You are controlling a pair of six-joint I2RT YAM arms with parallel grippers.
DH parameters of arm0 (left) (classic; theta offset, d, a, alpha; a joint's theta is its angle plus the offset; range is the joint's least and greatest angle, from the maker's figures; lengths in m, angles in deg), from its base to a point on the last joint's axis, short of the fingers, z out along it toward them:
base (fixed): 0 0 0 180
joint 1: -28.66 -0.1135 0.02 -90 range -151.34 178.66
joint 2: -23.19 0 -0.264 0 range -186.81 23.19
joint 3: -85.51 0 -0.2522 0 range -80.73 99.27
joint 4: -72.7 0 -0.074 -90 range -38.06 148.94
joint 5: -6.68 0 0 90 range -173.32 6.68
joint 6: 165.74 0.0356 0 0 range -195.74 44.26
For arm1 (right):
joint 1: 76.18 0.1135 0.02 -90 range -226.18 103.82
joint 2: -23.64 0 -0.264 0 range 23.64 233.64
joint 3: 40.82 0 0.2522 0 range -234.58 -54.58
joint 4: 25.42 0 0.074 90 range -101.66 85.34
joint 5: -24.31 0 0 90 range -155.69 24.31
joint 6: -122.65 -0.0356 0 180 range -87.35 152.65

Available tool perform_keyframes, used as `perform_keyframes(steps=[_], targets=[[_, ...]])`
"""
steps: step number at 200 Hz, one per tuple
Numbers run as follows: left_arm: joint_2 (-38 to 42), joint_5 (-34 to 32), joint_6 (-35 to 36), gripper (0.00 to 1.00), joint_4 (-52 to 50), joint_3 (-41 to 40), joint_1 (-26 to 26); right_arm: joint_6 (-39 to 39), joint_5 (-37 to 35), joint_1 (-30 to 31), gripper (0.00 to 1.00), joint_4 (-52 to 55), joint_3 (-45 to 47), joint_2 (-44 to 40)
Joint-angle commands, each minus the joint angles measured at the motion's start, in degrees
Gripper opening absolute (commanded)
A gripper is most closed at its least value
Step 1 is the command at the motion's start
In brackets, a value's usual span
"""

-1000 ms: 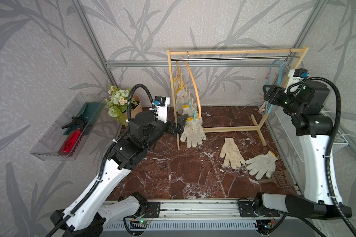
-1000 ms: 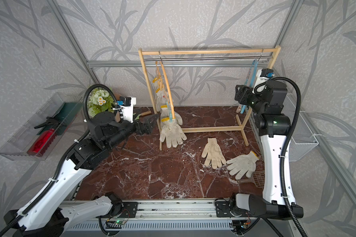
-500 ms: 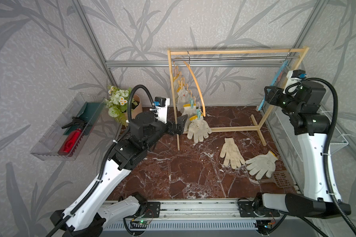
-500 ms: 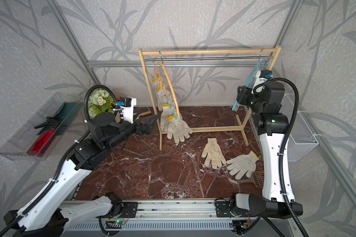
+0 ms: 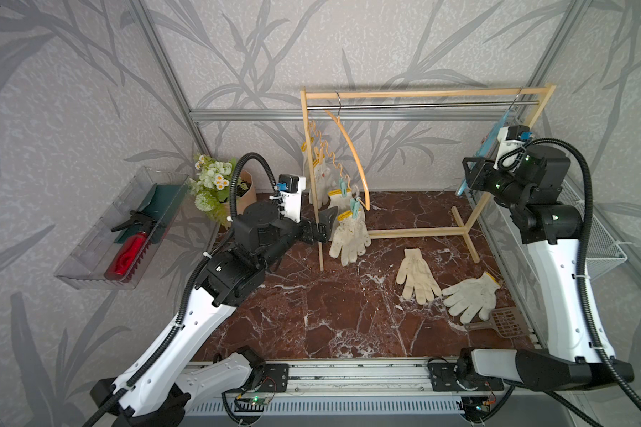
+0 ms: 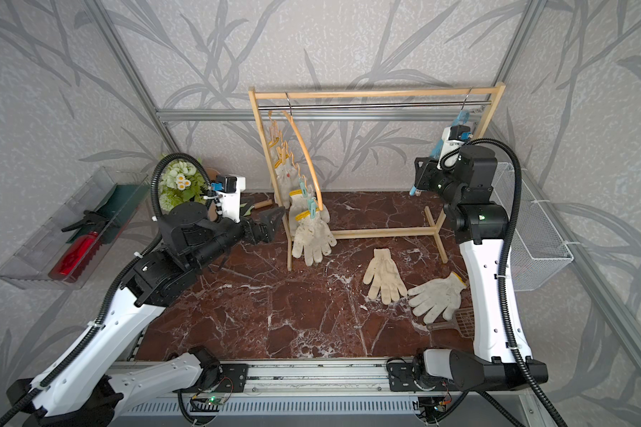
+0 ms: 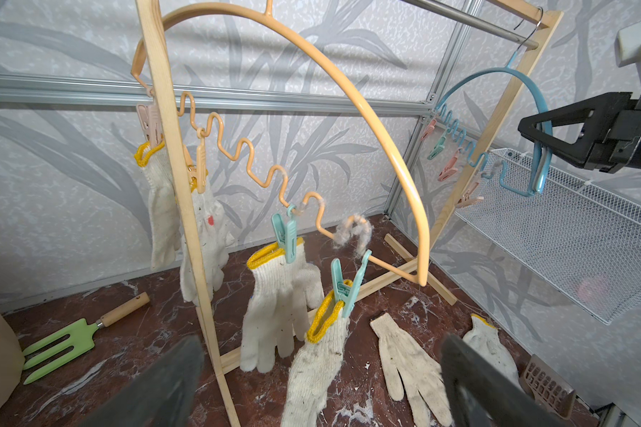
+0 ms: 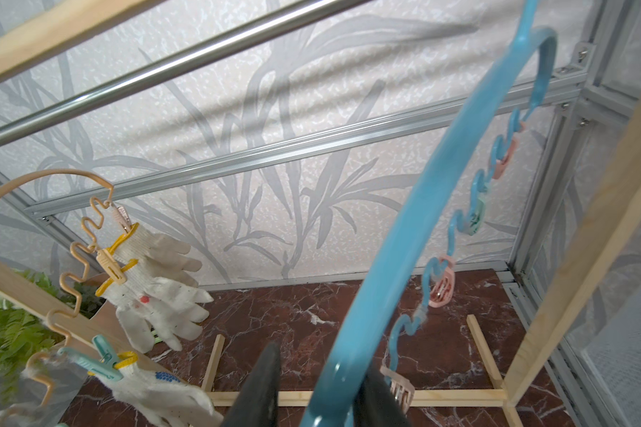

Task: Clip the gloves onto a hanger to dry
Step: Move the hanger to the clothesline.

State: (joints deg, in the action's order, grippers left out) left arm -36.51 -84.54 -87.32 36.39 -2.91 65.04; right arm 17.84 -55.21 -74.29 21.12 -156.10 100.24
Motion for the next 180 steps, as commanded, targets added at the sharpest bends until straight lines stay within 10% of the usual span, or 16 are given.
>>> perform_keyframes(steps=[1, 180], targets=[[1.25, -0.33, 0.12, 0.99, -0.35, -0.33, 0.25, 0.45, -0.48, 2.84, 0.31, -1.12, -1.98, 0.74], [2.75, -1.16, -0.47, 0.99, -0.71, -1.8, 0.27, -2.19, -10.07, 19.91, 0.36, -5.14, -4.26, 3.31]])
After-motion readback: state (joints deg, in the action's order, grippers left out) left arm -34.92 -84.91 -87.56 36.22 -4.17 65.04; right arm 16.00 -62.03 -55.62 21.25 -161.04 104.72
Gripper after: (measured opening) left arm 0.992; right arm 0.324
